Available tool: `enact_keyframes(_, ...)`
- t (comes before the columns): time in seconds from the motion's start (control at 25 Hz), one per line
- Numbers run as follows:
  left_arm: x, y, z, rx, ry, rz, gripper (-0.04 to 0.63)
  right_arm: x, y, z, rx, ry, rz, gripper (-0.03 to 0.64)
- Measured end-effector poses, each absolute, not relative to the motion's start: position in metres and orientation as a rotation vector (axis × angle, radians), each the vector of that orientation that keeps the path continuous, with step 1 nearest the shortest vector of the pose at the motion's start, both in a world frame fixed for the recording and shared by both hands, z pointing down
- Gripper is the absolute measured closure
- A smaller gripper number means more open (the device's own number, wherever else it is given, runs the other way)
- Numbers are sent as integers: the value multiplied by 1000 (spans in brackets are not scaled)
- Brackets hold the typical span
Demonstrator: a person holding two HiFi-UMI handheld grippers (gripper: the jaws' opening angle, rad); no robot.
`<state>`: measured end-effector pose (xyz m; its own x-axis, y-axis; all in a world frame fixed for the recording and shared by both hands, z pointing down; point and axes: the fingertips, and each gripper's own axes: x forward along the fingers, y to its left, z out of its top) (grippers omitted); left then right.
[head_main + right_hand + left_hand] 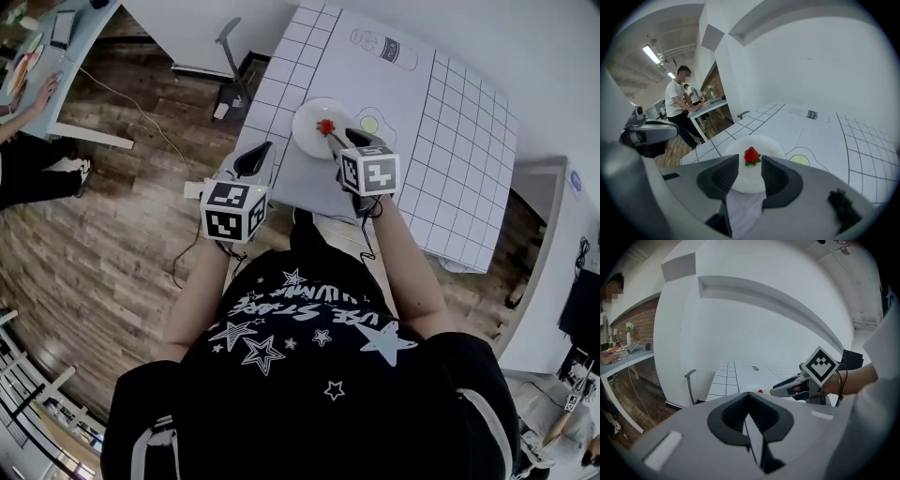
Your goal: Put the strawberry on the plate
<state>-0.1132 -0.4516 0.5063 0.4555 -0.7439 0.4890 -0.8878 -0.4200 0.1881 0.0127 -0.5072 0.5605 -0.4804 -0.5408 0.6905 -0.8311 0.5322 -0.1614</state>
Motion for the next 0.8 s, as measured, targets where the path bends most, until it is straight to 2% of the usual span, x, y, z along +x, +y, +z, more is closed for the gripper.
enact_keyframes(0.2,-113,-429,496,2322,-1346,447,586,17,-487,533,1161,-2238,662,461)
enact_keyframes(0.4,-114,-388,487,2363,-1310,425,586,17,-441,507,1241,-2281,633,552)
enact_keyframes(0.8,-101,-301,468,2493,-1200,397,586,33,-333,475,1402,-2311,624,595)
